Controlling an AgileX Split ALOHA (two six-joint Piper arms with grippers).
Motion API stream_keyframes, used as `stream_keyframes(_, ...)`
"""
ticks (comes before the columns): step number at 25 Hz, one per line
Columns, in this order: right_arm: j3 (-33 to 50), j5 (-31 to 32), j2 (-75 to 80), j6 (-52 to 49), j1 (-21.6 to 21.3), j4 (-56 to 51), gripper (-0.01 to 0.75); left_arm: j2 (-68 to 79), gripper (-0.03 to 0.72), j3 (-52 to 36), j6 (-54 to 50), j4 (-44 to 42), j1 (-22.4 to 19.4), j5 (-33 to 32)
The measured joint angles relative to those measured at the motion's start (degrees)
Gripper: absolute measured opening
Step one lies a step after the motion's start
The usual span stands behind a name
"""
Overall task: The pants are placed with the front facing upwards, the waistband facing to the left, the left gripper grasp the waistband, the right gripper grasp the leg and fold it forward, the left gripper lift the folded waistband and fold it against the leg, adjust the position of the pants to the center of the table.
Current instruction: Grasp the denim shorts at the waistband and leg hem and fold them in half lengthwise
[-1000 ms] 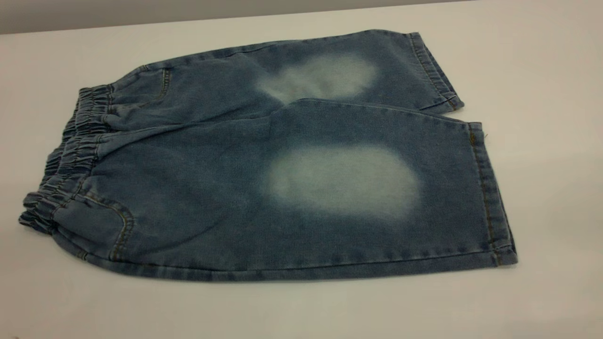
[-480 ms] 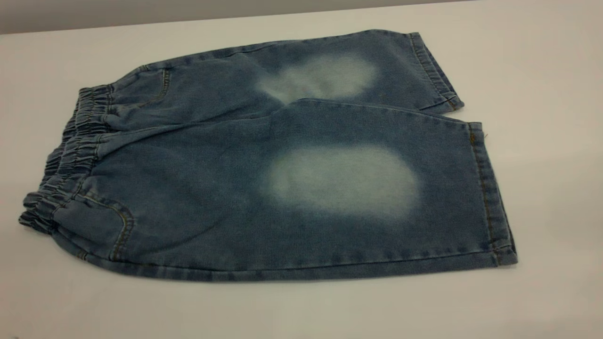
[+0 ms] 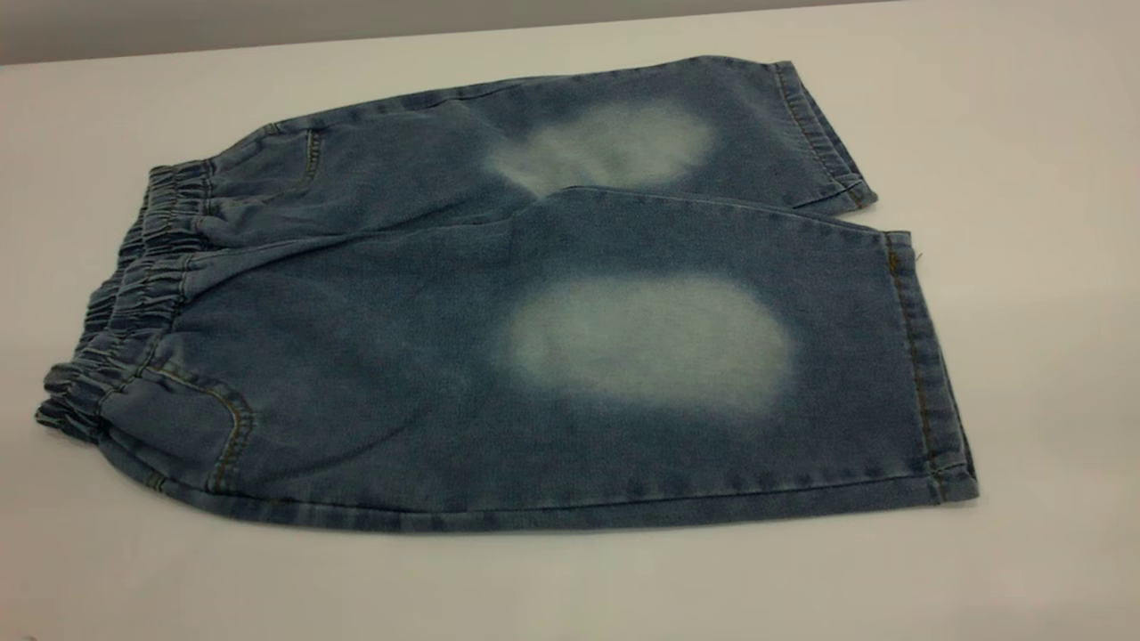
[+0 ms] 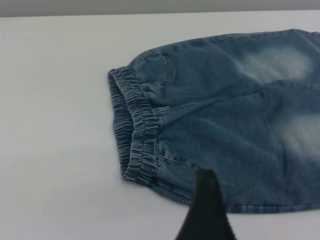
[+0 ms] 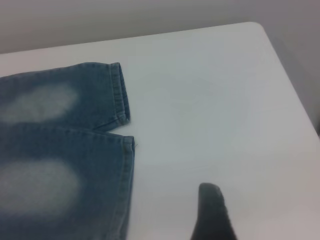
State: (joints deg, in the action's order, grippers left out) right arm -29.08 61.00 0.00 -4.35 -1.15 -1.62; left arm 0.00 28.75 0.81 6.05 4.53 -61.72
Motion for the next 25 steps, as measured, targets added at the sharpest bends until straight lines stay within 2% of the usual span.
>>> stream_keyframes(4, -0.38, -0.31, 0.0, 2.27, 0.0, -2.0, 0.402, 0.57, 0.487, 0.58, -0.81, -0.64, 0.05, 0.25)
stream_keyframes(8, -2.31, -0.63, 3.49, 7.7, 0.0, -6.36, 0.402, 4.95, 0.487, 3.43, -0.81, -5.29, 0.13, 4.06)
stream_keyframes(14, -5.8, -6.02, 15.11, 11.24, 0.0, -10.28, 0.402, 16.78, 0.487, 11.46, -2.28, -16.06, 0.13, 5.6)
stream_keyframes(18, -5.75, -9.79, 22.63, 15.27, 0.0, -14.7, 0.402, 25.26, 0.475, 12.42, -3.86, -22.26, 0.13, 5.95)
stream_keyframes(22, -5.75, -12.77, 29.08, 21.69, 0.0, -20.02, 0.402, 33.44, 0.46, 12.42, -3.02, -22.03, 0.13, 7.37)
stream_keyframes(25, -5.69, -15.77, 34.02, 24.11, 0.0, -23.58, 0.402, 39.68, 0.456, 12.31, -2.78, -17.07, 0.18, 8.4)
